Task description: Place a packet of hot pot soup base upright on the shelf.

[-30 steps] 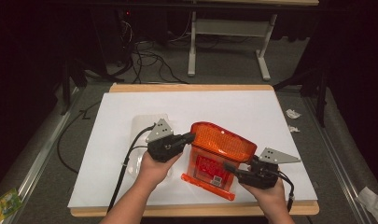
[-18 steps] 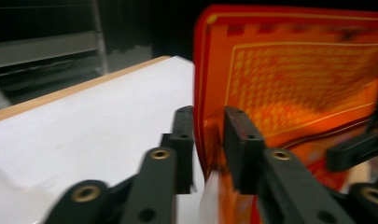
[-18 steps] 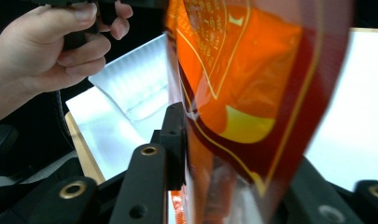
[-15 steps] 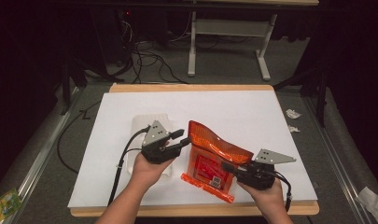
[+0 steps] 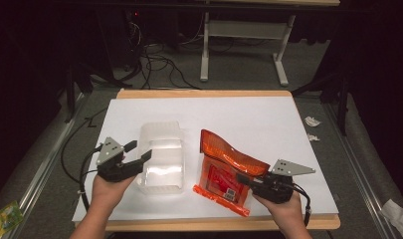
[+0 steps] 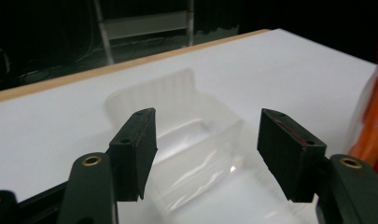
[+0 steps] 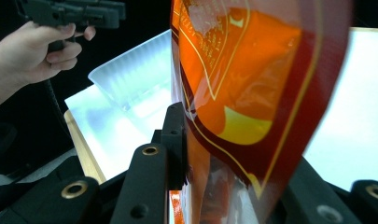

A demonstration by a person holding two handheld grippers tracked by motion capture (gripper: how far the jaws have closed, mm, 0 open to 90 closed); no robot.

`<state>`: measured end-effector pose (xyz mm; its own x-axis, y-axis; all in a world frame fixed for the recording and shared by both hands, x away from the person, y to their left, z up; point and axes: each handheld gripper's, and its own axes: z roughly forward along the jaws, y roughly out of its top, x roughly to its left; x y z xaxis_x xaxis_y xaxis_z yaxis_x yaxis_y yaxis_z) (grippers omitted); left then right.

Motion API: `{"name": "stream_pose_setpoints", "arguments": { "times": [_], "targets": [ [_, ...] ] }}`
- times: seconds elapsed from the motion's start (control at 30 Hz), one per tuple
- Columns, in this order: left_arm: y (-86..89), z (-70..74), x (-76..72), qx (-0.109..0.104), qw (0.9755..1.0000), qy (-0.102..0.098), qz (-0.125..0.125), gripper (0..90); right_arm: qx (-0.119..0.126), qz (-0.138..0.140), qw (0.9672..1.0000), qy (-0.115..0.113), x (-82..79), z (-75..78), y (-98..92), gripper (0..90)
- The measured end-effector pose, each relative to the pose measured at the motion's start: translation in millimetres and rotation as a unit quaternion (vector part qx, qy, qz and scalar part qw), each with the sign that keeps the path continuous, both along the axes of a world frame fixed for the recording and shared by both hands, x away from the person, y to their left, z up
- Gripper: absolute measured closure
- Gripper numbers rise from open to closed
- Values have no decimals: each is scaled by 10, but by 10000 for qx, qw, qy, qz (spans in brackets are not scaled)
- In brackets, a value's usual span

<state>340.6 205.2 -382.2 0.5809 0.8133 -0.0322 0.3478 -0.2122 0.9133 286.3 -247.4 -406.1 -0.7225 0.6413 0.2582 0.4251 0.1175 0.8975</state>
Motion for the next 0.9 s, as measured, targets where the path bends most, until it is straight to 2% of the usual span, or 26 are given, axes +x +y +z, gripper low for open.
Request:
{"name": "stream_pose_setpoints", "arguments": {
  "times": [0.07,0.17,0.27,0.33,0.47,0.5,0.7,0.9],
  "targets": [
    [127,-72,-27,112,9998,42,141,373,0,5,10000,8,2,0,-2,717],
    [259,-223,-67,388,9984,76,412,372,-2,26,10000,1,7,-4,-8,718],
    [360,-381,-115,407,9974,91,583,363,2,42,10000,14,7,-4,-9,718],
    [435,-442,-121,312,9974,191,626,362,-13,39,10000,12,4,-1,-7,719],
    [491,-507,-125,611,9962,199,590,339,-80,59,9999,31,1,21,11,721],
    [500,-521,-123,623,9961,233,573,334,-98,60,9999,21,-9,25,17,721],
    [561,-574,-83,389,9970,374,563,309,-110,2,9999,-59,-55,95,92,724],
    [594,-608,-45,334,9969,443,560,308,-21,-191,9997,-179,-89,182,104,726]
  ]
}}
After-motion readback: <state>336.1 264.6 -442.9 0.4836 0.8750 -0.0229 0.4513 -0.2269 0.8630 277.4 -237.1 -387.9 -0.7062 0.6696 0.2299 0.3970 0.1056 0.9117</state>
